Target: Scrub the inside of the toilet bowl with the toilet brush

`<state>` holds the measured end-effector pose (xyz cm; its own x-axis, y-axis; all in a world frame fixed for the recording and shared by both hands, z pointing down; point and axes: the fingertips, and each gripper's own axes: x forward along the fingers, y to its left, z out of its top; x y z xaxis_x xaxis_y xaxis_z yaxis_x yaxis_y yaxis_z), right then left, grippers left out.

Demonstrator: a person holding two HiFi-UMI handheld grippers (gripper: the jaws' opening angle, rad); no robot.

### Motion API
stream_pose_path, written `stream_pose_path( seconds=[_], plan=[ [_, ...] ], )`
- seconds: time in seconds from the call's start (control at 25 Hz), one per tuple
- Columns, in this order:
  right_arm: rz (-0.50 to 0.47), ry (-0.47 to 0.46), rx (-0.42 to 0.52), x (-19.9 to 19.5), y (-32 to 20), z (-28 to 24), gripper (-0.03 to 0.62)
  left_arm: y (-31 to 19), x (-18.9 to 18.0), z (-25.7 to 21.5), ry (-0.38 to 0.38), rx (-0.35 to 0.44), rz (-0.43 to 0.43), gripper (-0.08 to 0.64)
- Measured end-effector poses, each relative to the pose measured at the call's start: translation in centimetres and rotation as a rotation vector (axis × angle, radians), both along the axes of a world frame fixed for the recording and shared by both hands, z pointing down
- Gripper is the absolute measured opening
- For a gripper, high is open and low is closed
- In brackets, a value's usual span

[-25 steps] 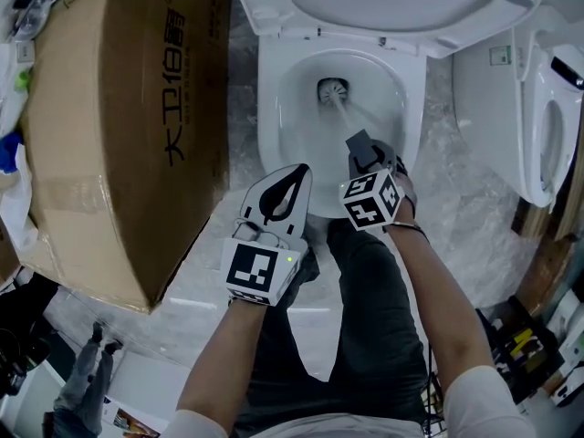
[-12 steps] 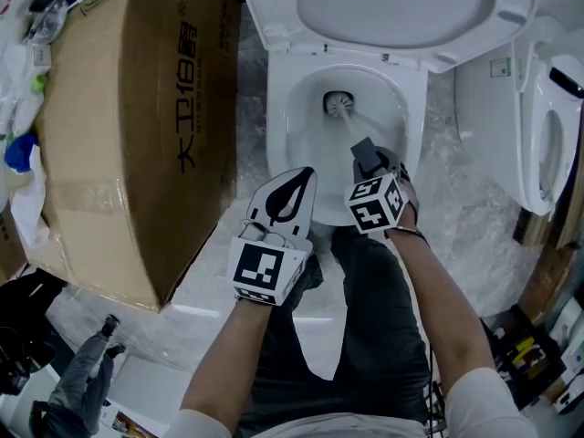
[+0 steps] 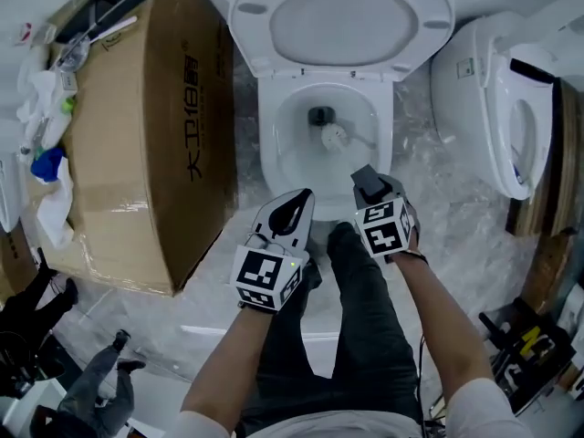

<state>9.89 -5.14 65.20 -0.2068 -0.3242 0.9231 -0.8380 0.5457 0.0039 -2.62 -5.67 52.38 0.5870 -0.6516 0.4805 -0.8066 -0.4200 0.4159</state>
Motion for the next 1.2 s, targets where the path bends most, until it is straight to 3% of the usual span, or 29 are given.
stream_pose_path(
  seconds=[0.56,1.2],
  plan=[
    [0.065,-0.182,0.069,2.0,5.6,-18.3,0.156,3.1,3.1,-15.6,-0.024,0.080,0.137,0.008],
    [0.088,-0.333,0.250,2.7,9.4,-38.7,0.156,6.2,2.5,-33.0,0.011,0.185,0.116,0.008]
  ],
)
